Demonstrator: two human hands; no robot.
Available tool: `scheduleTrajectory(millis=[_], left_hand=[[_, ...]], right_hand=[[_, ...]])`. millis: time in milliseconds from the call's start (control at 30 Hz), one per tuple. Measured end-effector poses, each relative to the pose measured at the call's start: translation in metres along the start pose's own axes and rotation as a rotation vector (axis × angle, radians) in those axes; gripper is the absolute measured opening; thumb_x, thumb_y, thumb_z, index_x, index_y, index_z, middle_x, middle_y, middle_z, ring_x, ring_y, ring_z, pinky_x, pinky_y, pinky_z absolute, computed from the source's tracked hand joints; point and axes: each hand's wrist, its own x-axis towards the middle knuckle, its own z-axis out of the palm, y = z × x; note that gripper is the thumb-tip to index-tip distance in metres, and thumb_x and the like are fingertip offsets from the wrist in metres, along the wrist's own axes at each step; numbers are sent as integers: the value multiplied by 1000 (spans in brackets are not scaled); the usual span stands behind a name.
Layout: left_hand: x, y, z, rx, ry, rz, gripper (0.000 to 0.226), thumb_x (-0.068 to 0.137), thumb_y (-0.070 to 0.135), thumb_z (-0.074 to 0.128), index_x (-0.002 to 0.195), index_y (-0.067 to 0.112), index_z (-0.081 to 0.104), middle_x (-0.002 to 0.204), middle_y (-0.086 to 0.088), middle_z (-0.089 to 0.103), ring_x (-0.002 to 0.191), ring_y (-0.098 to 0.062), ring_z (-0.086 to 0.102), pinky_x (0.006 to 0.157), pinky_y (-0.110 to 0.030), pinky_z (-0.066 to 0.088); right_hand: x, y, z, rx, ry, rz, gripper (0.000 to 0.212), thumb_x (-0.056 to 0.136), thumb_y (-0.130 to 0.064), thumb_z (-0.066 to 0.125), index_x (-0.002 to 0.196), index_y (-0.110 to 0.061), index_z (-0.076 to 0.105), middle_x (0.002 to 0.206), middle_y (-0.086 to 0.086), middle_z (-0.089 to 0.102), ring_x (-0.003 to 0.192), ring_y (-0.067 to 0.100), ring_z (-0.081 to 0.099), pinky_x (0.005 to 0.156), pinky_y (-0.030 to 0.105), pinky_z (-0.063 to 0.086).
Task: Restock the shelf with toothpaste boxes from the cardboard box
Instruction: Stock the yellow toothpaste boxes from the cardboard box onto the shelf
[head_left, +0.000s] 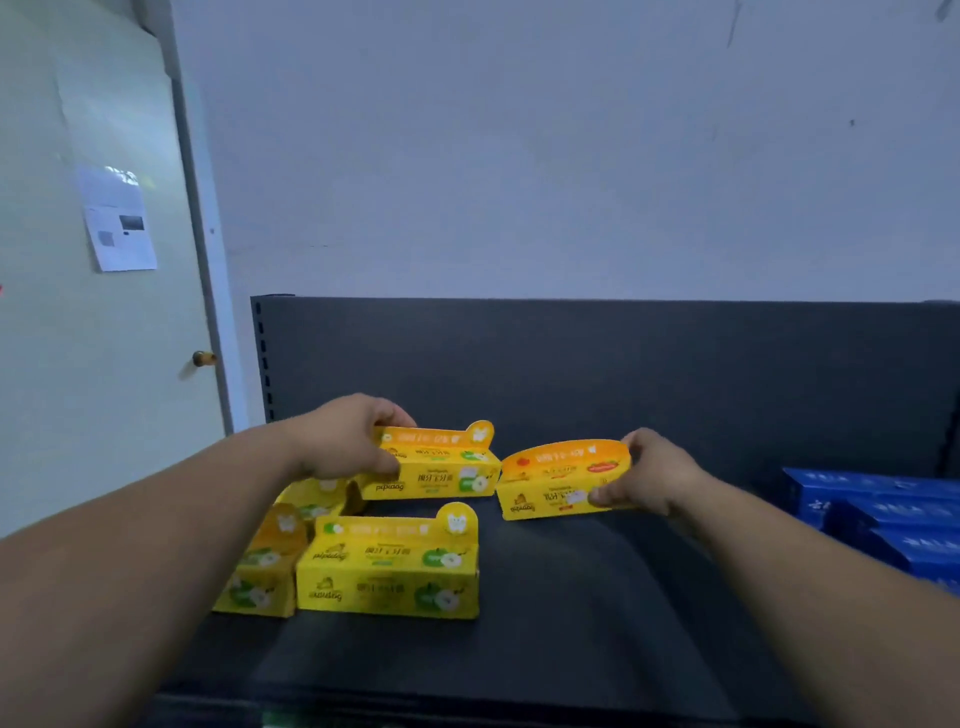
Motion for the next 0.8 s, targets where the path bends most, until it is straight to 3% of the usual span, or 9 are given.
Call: scheduleTrajectory(millis=[133, 233, 333, 433, 567, 800], left_hand=[[11, -10, -2, -27, -168, 66, 46, 78, 16, 76, 117, 32, 59, 101, 12, 69, 88, -4, 67, 84, -27, 55], [15, -11, -5, -34, -279, 115, 46, 80, 15, 75, 118, 34, 58, 102, 11, 69, 89, -5, 68, 86, -30, 55], [19, -9, -5, 96, -356, 140, 47, 79, 16, 73, 118, 36, 55, 102, 13, 66, 90, -7, 65, 82, -27, 55], [23, -6, 4, 315, -372, 166, 47, 80, 20, 70, 122, 34, 53, 106, 12, 60, 91, -8, 59, 77, -23, 51], [28, -2, 14, 375, -410, 191, 51, 84, 25, 67, 131, 33, 49, 118, 10, 58, 105, -12, 56, 92, -30, 49], [35, -7, 21, 433, -371, 228, 35, 92, 16, 51, 123, 32, 57, 120, 7, 60, 105, -15, 55, 91, -33, 49]], right_hand=[[2, -6, -2, -386, 6, 7, 69, 75, -30, 82, 133, -24, 44, 117, -1, 57, 102, 17, 54, 83, 27, 46], [7, -10, 4, -541, -32, 0, 64, 82, -35, 75, 136, -26, 43, 114, -2, 57, 99, 16, 55, 79, 25, 45], [17, -15, 16, -570, -65, -24, 58, 88, -26, 68, 139, -27, 39, 109, -2, 54, 95, 16, 54, 76, 23, 44], [24, -21, 30, -549, -50, -64, 68, 91, -14, 62, 146, -34, 28, 130, 6, 47, 108, 23, 55, 77, 25, 44], [30, -26, 46, -559, -44, -135, 82, 89, 3, 51, 150, -41, 18, 151, 5, 23, 123, 27, 48, 82, 26, 48], [38, -30, 50, -589, -33, -146, 76, 88, 1, 55, 144, -42, 25, 138, 5, 36, 113, 24, 51, 74, 26, 46]])
